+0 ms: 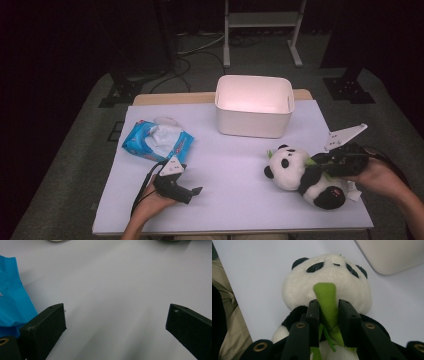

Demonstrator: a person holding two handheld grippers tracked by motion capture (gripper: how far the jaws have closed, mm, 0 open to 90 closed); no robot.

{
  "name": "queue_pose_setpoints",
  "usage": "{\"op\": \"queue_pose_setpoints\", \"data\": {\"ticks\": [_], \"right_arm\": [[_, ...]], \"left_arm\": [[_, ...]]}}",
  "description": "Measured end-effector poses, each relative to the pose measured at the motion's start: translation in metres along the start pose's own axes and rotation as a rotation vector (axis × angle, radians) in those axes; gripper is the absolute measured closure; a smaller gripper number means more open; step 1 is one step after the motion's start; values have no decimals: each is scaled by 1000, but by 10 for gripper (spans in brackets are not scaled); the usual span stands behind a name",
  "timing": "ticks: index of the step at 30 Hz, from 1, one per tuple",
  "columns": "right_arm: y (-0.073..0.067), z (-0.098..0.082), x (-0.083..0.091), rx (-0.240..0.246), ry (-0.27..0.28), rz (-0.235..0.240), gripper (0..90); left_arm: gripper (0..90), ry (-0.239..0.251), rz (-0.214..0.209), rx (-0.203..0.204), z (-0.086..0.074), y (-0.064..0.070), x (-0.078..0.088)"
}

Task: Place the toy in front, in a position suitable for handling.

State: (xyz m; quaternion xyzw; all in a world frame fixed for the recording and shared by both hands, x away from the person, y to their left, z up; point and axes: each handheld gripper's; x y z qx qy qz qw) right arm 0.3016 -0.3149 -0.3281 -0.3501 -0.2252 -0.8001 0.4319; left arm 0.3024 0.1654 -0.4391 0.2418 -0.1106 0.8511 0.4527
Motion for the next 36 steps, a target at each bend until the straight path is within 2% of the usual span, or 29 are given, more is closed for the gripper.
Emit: {"op": "queue_pose_setpoints", "data": {"ticks": [7,18,20,27,36], "right_arm": [[8,3,4,28,5,10,744],[25,6,19,21,57,44,753],[25,8,20,26,66,39,754],[20,24,22,66,96,68,753],[6,55,9,140,115,121,753]], "left_arm": [[21,3,3,4,0,-1,1],[21,0,4,12,-1,-2,1],[21,0,4,12,-1,-2,1],[21,-2,4,17,-2,-3,1],[21,4,13,18,-2,-6,4]]}}
Point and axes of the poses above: each handheld gripper's, and its own axes: x roughly backward along the jaws, z roughly out of its top, y roughly to its right, and after that the axes turned 6 degrees about y, right-handed
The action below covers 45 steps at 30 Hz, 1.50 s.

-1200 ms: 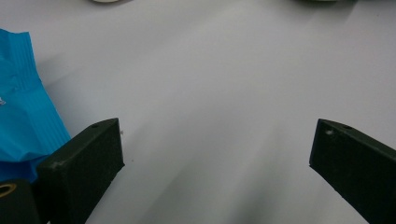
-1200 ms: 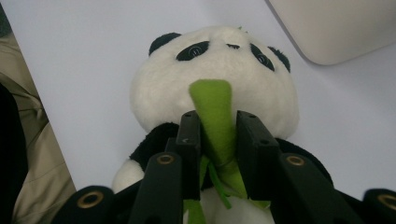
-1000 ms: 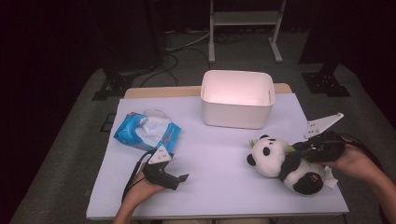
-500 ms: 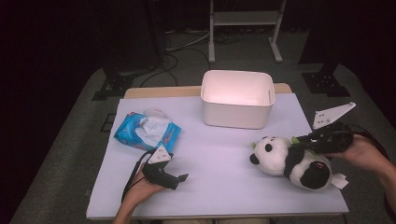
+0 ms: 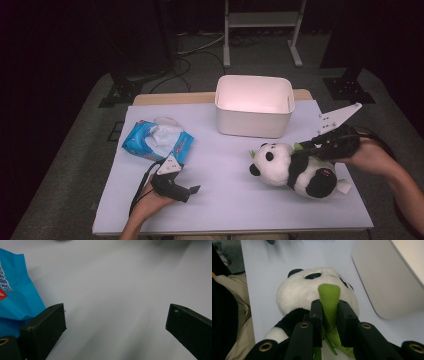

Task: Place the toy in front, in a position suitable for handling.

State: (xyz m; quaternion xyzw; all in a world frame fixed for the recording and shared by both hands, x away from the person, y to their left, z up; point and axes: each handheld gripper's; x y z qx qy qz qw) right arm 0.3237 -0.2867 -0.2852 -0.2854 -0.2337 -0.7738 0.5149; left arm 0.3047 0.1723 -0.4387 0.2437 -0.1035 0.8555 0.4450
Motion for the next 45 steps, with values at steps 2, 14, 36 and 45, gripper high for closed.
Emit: {"op": "queue_pose_setpoints", "data": {"ticks": [2,14,36,45], "right_arm": [[-1,7,-5,16,7,16,753],[-10,50,-42,101,18,94,753],[-39,96,-104,219,18,241,751],[-49,75,-142,200,-38,303,716]], "left_arm": [[21,3,3,3,0,-1,1],[21,25,38,26,-2,-14,17],[21,31,73,48,-6,-26,30],[21,29,72,52,-7,-28,30]]}}
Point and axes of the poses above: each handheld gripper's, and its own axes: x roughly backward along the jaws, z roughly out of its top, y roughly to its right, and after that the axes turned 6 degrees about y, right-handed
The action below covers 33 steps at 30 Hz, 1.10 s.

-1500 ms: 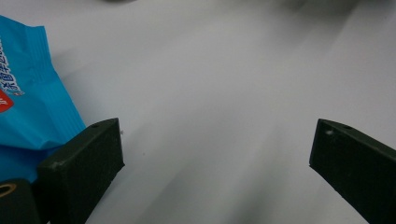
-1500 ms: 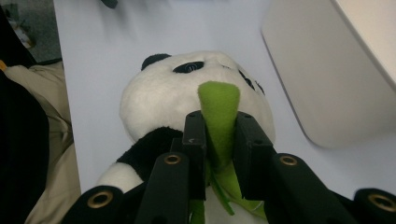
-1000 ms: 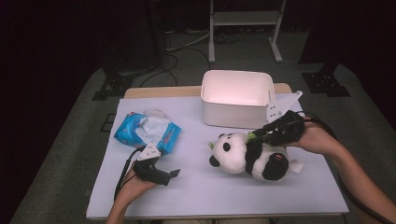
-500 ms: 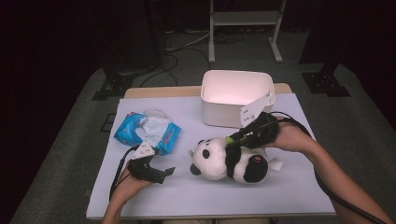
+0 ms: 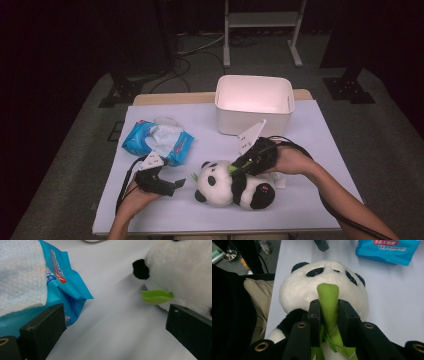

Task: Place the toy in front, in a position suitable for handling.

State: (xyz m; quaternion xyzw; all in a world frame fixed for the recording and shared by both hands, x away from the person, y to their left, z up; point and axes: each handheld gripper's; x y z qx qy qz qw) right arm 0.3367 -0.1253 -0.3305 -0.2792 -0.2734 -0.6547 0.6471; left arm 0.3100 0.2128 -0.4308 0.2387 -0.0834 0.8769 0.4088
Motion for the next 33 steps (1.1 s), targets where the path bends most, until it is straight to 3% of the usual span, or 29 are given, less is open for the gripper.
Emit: {"op": "queue_pose_setpoints", "data": {"ticks": [7,15,22,33], "right_arm": [[0,-4,13,-32,25,-4,602],[-2,-19,48,-77,82,-82,501],[0,-52,74,-147,120,-149,453],[-4,-101,93,-234,130,-209,387]], "left_arm": [[21,-3,-1,-3,0,1,-1],[21,-3,-2,-7,1,2,-2],[21,-2,-3,-5,0,1,-2],[39,10,-16,-15,7,3,0]]}}
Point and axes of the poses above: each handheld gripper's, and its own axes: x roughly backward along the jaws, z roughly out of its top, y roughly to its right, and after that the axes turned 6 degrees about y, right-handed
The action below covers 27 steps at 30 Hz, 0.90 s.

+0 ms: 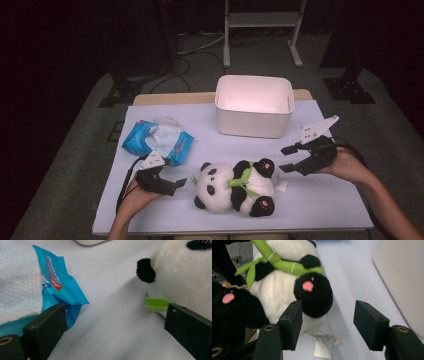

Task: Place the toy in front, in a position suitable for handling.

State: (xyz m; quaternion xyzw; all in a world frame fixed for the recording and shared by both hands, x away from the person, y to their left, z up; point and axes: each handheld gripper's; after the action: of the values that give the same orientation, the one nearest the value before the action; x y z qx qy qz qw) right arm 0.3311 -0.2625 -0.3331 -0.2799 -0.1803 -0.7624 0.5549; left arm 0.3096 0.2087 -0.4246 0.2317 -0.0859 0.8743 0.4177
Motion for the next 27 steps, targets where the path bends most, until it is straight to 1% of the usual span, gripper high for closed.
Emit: {"op": "queue_pose_setpoints", "data": {"ticks": [2,3,5,8,10,11,16,18,21,22,23,24,27], "right_arm": [[1,-7,2,-16,8,-2,379],[2,-12,3,-32,10,-6,370],[2,-18,4,-36,3,-7,354],[2,-27,6,-42,11,-15,342],[3,-35,8,-57,22,-20,335],[3,-38,9,-63,24,-21,333],[5,-53,10,-84,27,-30,308],[4,-59,10,-92,28,-33,304],[4,-65,9,-98,33,-32,302],[3,-67,9,-104,35,-31,302],[3,-69,8,-105,34,-29,301],[3,-72,8,-106,33,-27,300],[1,-78,7,-114,35,-20,300]], "left_arm": [[44,-4,-2,-6,1,0,0],[46,-2,-3,-4,2,0,0],[47,-2,-6,-6,3,0,0],[55,-4,-11,-16,6,-1,0],[55,-7,-12,-25,9,-2,1],[56,-5,-11,-23,10,-2,2],[73,-26,-13,-47,16,-7,3],[73,-31,-11,-50,19,-10,4],[74,-30,-6,-51,23,-12,5],[74,-36,-3,-61,25,-13,6],[92,-37,-2,-69,27,-14,7],[109,-30,-7,-65,28,-14,6],[110,-37,-5,-75,34,-18,7]]}}
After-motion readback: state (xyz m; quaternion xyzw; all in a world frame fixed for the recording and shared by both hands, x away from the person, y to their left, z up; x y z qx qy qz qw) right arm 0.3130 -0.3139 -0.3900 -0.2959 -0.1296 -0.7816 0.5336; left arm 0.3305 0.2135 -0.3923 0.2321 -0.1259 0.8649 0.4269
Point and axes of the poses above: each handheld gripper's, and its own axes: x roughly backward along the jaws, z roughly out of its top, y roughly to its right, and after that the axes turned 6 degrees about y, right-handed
